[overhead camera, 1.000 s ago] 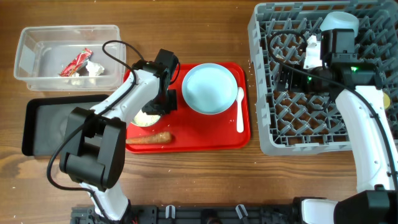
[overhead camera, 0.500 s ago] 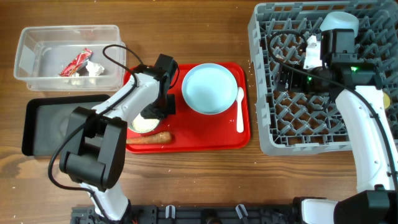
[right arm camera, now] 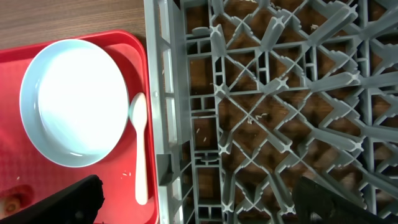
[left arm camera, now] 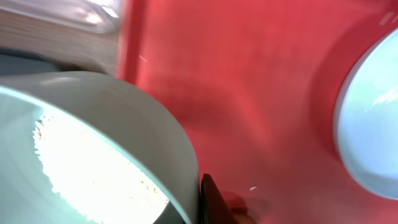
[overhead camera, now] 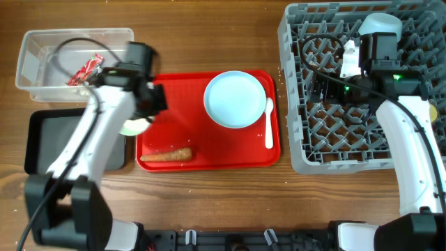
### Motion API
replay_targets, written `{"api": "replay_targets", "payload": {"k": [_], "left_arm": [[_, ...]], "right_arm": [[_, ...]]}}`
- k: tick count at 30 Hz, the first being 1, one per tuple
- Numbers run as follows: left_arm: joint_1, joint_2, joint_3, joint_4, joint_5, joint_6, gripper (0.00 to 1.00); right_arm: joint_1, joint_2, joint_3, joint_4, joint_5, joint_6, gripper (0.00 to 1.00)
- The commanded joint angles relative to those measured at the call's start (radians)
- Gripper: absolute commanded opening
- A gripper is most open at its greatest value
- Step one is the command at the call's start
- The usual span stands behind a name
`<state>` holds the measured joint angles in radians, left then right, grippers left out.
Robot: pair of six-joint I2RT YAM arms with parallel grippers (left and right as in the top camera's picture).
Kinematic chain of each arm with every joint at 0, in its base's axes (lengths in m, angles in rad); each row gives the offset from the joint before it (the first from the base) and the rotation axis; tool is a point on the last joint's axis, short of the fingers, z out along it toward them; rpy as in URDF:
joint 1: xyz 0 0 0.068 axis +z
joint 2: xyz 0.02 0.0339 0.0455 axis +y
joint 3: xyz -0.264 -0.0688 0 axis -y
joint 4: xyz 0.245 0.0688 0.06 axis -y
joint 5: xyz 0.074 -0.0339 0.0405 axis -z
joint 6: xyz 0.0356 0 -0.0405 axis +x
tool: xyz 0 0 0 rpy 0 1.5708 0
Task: Sort waste into correct bins and load items into the dishwasher rack
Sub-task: 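Grasp the green bowl rim with the left gripper and lift it, then tip the green bowl over the black tray to pour out the rice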
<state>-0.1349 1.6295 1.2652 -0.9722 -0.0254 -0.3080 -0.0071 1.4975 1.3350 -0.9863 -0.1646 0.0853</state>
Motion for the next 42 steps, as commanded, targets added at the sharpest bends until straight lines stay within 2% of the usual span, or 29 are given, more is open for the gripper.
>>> {"api": "replay_targets", "payload": {"k": [1,7,14,21,29,42], "left_arm": [[0.16,-0.041,0.016,-0.004,0.148,0.106,0.04],[0.409,-0.038,0.016,0.015,0.449,0.229,0.04],[0.699,-0.01,-0.021,0.015,0.921,0.433,0.04],[0.845,0.059,-0.15,0.035,1.165,0.55,0.04],[0.961,0.123,-0.253,0.082,1.365,0.622,0.04],[0.969,0.127,-0.28,0.059,1.466,0.645,0.04]], "right_arm": [[0.001,-0.012,0.001,-0.004,-0.013,-0.007,1.0],[0.001,-0.012,0.001,-0.012,-0.013,-0.011,1.0],[0.001,-0.012,0.001,-0.018,-0.012,-0.011,1.0],[0.001,-0.012,0.001,-0.021,-0.009,-0.011,1.0],[0.001,-0.012,0.001,-0.021,-0.009,-0.011,1.0],[0.001,-0.012,0.001,-0.023,0.014,-0.009,1.0]]}}
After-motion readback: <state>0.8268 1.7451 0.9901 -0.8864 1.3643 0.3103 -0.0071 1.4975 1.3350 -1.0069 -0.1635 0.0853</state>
